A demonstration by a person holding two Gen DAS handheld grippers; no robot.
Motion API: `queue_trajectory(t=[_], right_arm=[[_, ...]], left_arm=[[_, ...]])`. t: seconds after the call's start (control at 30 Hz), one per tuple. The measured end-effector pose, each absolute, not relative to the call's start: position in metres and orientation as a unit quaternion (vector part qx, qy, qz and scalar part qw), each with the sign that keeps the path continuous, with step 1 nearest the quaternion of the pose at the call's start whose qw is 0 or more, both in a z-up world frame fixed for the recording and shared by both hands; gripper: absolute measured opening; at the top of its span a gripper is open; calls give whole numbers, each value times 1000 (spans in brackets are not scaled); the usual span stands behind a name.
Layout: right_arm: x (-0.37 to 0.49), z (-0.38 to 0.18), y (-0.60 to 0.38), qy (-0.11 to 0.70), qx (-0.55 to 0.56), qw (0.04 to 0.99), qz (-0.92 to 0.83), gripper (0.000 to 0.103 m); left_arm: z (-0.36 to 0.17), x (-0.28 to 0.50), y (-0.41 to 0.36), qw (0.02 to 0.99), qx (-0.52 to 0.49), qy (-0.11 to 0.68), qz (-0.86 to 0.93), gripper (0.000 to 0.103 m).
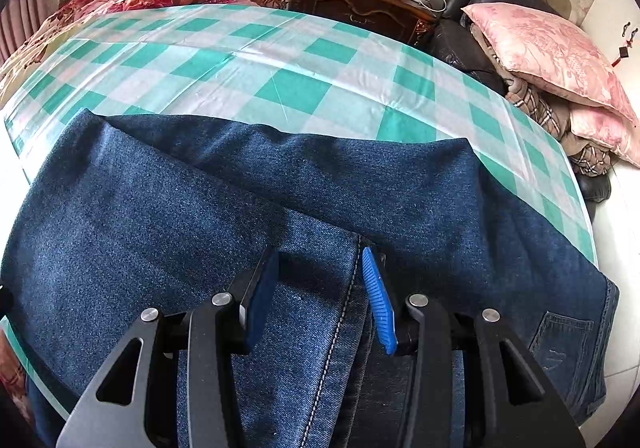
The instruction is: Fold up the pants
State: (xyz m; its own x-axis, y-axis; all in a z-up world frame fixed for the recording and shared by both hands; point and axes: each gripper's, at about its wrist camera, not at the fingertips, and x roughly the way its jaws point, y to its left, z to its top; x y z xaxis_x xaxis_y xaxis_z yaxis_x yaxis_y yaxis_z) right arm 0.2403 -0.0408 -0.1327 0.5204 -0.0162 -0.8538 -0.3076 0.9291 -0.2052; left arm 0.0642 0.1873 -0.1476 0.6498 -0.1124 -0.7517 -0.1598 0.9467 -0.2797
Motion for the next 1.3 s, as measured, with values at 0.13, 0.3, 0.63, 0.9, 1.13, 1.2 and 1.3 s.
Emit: queue_trajectory(t=[0.13,0.3,0.63,0.9,1.13,1.2,1.3], right_arm=[[240,-133,-41,480,-168,857,85,42],[238,-134,-41,476,-169,859,84,42],[237,-134,-40,472,-171,861,79,43],[245,-121,-44,500,-143,851,75,47],[249,-56,62,541,-150,787,255,58],[251,-58,100,569,-159,753,290,58],[254,-77,154,596,-218,718,286,58]], left_arm=[[-146,62,189,893,-171,417,13,25],[-146,63,196,890,-194,414,11,31],[-151,74,198,882,-206,425,4,23],[-131,68,202,888,-236,394,-26,13],[-115,68,185,905,-182,384,-8,13],[-109,68,176,912,-150,381,3,13],[-101,68,165,920,-114,375,13,13]])
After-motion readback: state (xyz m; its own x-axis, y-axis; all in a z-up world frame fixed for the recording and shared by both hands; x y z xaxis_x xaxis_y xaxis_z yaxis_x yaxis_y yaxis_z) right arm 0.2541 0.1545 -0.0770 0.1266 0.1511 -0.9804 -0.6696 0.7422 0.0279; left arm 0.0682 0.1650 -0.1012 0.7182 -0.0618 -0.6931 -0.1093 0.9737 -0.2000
